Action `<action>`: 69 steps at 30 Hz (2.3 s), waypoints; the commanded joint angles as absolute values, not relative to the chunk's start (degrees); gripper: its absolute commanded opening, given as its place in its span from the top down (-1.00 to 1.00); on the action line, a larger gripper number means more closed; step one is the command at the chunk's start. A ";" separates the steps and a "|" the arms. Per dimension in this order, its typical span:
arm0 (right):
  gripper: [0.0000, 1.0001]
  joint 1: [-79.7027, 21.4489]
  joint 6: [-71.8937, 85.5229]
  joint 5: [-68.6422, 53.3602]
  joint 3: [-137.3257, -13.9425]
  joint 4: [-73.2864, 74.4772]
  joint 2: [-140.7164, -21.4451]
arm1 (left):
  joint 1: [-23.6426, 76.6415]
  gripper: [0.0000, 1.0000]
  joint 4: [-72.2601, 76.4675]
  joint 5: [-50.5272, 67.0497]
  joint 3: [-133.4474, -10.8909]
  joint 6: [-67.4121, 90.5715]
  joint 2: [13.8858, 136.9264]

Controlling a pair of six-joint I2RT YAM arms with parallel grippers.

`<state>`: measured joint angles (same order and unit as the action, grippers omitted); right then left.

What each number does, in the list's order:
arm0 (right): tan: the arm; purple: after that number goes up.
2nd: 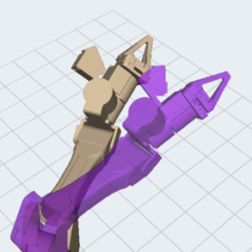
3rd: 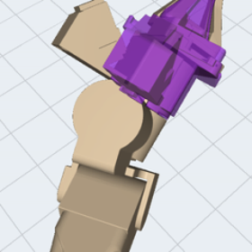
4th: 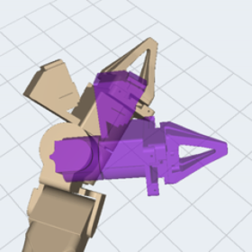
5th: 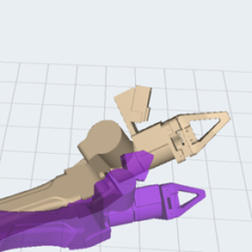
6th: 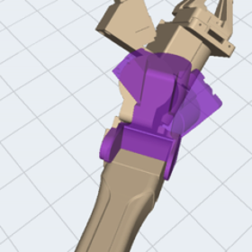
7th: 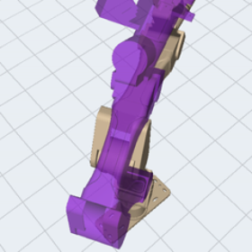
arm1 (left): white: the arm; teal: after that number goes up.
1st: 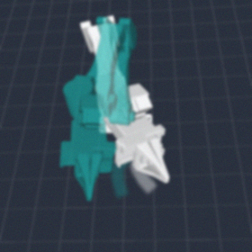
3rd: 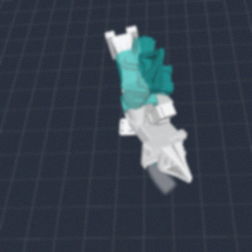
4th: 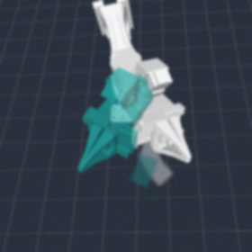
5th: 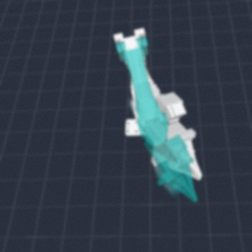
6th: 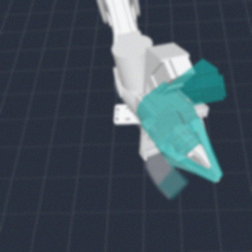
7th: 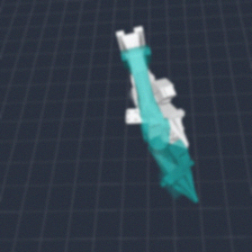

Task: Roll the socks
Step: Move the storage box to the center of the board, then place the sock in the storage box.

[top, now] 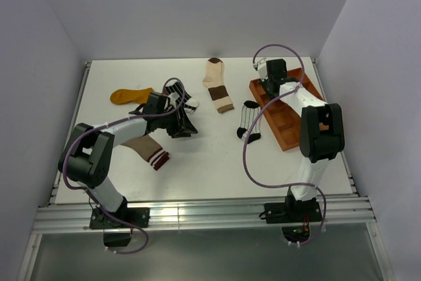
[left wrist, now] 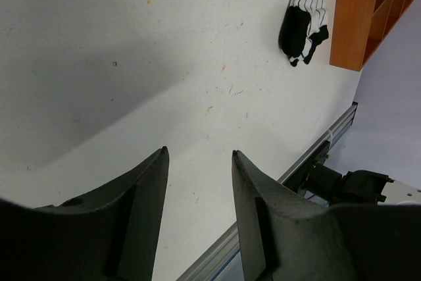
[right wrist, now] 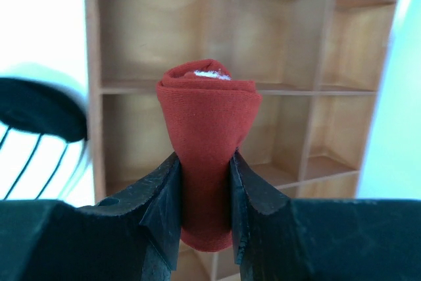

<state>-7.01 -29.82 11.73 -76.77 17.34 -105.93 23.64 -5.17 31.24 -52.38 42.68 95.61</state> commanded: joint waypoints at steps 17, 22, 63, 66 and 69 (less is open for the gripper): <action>1.00 -3.35 -23.38 -4.91 -103.87 47.52 -125.06 | 23.55 0.02 -3.96 32.70 -51.77 41.31 95.10; 1.00 -0.53 -21.10 -6.86 -114.76 52.55 -131.56 | 23.47 0.02 -3.96 32.96 -51.85 41.22 95.36; -0.31 1.32 -17.75 -6.77 -109.86 45.97 -116.46 | 24.52 -0.11 -5.01 25.94 -53.18 39.73 89.48; -0.32 1.32 -17.67 -6.94 -109.42 44.91 -114.26 | 24.43 -0.09 -8.43 16.11 -52.21 41.04 85.27; -0.33 1.32 -17.67 -7.64 -109.95 45.35 -112.77 | 24.43 -0.08 -13.96 1.79 -50.72 44.20 79.91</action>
